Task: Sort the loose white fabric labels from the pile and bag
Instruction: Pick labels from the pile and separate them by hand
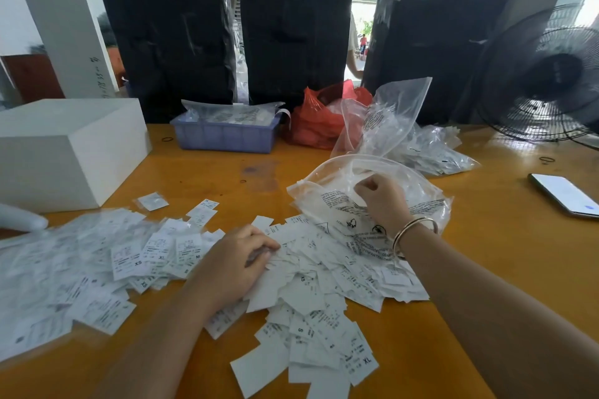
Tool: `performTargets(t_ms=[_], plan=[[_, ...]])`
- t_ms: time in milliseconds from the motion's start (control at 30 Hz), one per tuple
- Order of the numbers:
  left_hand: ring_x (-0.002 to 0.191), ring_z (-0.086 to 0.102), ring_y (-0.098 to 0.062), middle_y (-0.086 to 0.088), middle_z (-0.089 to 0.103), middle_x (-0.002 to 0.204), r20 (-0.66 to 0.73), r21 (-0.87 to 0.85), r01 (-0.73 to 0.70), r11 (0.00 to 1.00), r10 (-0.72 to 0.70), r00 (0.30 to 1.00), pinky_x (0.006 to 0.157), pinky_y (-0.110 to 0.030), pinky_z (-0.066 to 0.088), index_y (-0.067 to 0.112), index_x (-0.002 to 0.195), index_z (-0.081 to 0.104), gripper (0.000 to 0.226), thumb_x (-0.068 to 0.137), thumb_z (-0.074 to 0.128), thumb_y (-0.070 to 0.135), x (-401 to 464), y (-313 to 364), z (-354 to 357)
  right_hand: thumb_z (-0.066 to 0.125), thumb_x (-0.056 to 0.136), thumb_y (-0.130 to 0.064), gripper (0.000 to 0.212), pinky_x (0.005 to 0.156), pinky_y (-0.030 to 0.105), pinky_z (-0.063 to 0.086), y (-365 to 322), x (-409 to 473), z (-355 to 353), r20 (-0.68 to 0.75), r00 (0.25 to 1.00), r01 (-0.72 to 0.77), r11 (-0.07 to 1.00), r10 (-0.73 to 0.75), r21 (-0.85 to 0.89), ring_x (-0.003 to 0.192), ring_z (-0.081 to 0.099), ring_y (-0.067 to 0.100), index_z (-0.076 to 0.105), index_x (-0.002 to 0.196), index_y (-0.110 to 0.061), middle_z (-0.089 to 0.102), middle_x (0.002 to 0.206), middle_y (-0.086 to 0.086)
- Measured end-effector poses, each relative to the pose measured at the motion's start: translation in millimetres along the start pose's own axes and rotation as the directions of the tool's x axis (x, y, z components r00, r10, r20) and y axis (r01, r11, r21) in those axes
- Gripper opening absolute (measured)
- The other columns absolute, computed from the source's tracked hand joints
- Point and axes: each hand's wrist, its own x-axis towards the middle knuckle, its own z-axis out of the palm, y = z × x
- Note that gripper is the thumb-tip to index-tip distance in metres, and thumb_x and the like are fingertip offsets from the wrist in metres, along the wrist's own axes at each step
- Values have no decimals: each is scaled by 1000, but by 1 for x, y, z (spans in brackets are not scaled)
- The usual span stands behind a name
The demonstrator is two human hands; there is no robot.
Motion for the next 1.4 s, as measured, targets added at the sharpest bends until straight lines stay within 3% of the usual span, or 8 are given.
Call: performTargets(t_ms=[167,400,600,800,933,1100,1233,1400], plan=[[98,49,4,24,52,105,-3,-12,-6,1000,6,1000,79,-16,41,34,110,65,20,96,52,27,0,-2,0,51,95,-15,6,47,13,42,-4,-4,-3,-39,999,-23,963,34,270,77,65,22,56,96,-11,70,83,0],[93,52,2,26,50,105,-203,-156,26,987,-58,978,74,-13,42,44,110,55,19,95,51,32,1,12,-5,61,86,3,24,60,15,49,-37,-48,-5,65,975,120,747,-214,654,69,64,5,57,94,-19,68,75,-4],[105,49,14,38,54,111,-105,-418,38,908,-90,990,85,-16,44,53,114,48,41,78,47,72,-4,29,-10,64,85,2,27,66,14,49,-42,-88,23,344,859,97,780,-379,618,71,66,6,57,99,-20,69,75,-5],[75,58,3,10,66,79,-261,-339,58,939,-153,953,63,-11,47,38,84,63,15,86,67,24,0,26,-1,60,90,-6,24,69,16,50,-37,-90,36,327,883,124,838,-337,531,76,65,5,58,99,-29,68,84,-8],[68,59,2,10,67,75,-371,-486,134,864,-342,863,53,-12,46,30,82,64,6,87,63,30,3,20,-3,52,95,-20,28,76,5,42,-32,-92,44,310,868,395,918,-387,41,97,58,9,57,121,-29,59,111,-10],[75,63,4,23,70,80,-367,-580,150,801,-422,829,55,-8,46,27,85,64,6,89,63,23,5,18,-3,41,98,-26,35,98,33,29,-34,-95,55,407,763,618,751,-503,-231,116,49,20,53,131,-23,61,123,-2],[78,63,9,24,70,82,-303,-673,157,723,-464,833,55,-5,45,36,91,63,17,88,64,19,6,19,-5,42,98,-31,30,92,30,29,-34,-95,54,348,747,658,705,-566,-265,106,52,17,64,118,-24,65,110,-5],[83,60,17,30,68,85,-251,-718,183,672,-495,832,56,0,43,42,96,65,26,87,66,18,6,19,-6,59,92,-22,14,79,25,34,-34,-100,47,92,874,474,879,-477,51,90,51,13,71,89,-15,65,88,-9]])
